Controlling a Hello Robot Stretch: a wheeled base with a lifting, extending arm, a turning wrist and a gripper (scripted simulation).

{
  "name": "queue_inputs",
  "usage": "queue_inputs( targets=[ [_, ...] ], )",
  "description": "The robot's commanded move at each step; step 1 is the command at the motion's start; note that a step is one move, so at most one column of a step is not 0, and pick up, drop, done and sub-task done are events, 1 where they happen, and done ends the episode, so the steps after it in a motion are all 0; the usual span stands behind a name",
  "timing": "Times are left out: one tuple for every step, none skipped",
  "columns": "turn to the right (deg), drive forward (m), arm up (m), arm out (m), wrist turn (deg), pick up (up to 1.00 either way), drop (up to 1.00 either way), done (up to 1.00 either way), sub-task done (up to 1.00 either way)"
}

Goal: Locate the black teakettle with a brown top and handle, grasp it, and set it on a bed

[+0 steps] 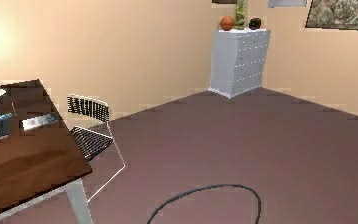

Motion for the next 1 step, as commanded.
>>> queue_inputs(
  targets=[
    [12.0, 0.0, 0.0, 0.0, 0.0, 0.0, 0.0, 0.0, 0.0]
  ],
)
